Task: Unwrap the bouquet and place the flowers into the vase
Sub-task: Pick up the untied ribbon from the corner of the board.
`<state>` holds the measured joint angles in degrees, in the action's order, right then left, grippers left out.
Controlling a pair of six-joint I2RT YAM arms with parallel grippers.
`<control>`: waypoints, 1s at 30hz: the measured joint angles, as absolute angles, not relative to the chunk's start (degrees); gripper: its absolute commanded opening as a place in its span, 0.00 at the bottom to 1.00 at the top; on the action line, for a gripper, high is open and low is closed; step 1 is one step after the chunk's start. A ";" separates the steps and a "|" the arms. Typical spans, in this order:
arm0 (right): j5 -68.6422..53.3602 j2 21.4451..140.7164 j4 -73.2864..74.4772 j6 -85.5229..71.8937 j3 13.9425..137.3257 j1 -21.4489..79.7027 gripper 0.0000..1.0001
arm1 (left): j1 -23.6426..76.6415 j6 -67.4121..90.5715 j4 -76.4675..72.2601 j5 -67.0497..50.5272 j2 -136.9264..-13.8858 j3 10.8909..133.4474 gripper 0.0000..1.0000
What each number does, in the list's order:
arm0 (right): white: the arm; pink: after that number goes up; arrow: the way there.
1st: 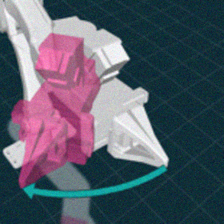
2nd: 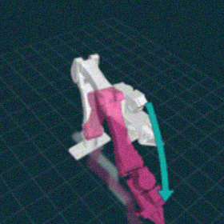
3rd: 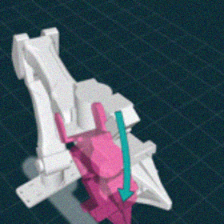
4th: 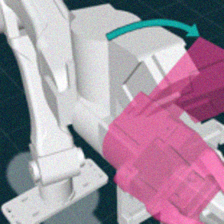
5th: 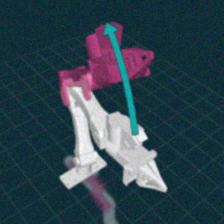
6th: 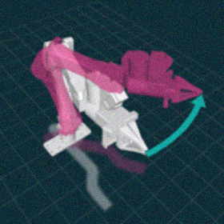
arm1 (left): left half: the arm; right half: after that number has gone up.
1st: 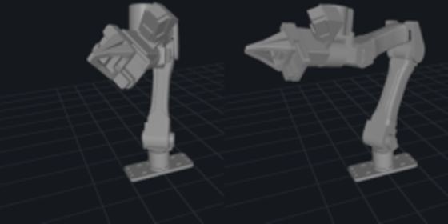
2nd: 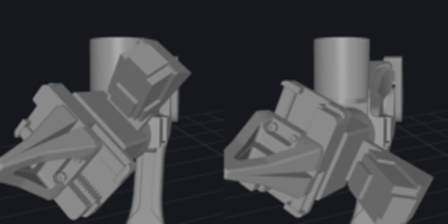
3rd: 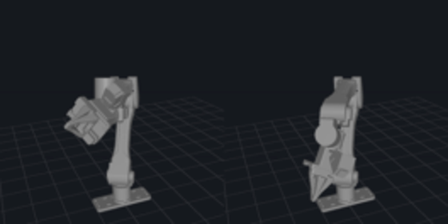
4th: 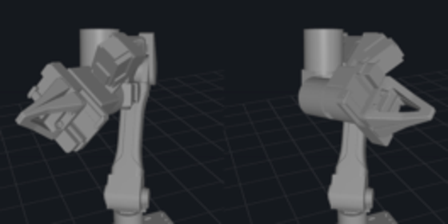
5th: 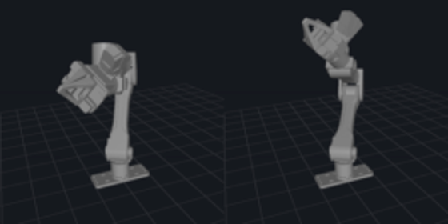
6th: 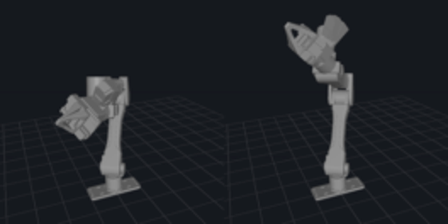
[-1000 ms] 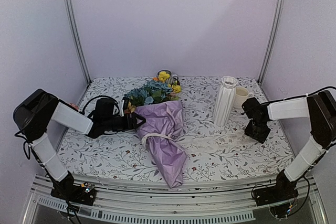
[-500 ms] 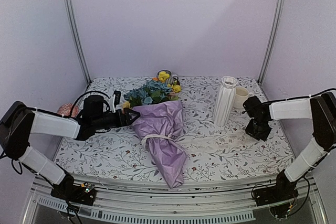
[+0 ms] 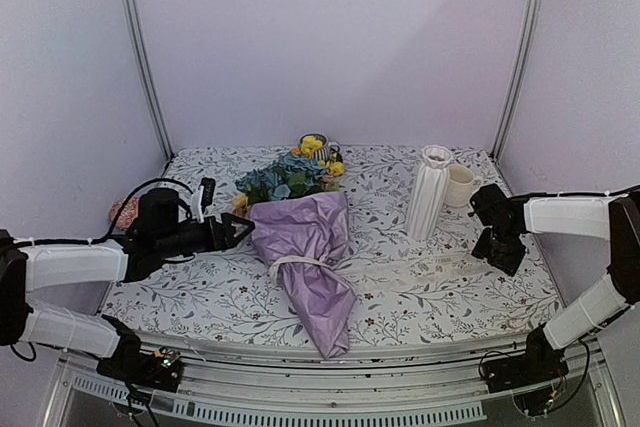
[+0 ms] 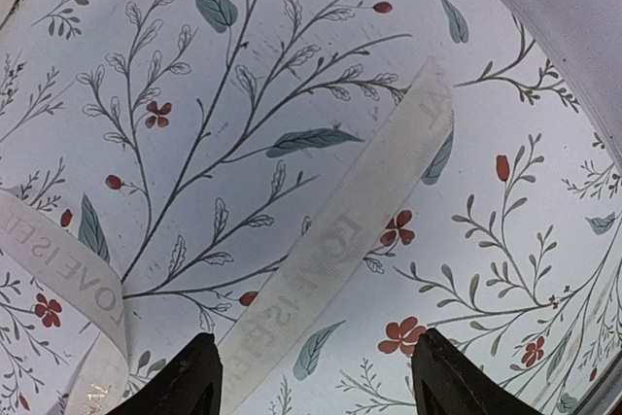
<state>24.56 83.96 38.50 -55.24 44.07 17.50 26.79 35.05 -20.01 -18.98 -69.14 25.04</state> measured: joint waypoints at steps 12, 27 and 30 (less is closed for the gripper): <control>18.44 86.59 33.69 -51.55 42.02 12.34 0.68 | 27.66 34.04 -13.58 -17.26 -58.59 24.69 0.82; 7.14 89.65 34.48 -49.41 48.51 5.04 0.64 | 28.12 34.04 -11.62 -16.03 -54.96 23.05 0.82; 5.80 91.31 34.57 -48.90 49.25 4.73 0.64 | 28.12 34.04 -11.60 -16.03 -54.92 23.05 0.82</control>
<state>5.80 91.31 34.57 -48.90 49.25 4.73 28.12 34.04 -11.60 -16.03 -54.92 23.05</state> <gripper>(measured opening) 0.642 0.820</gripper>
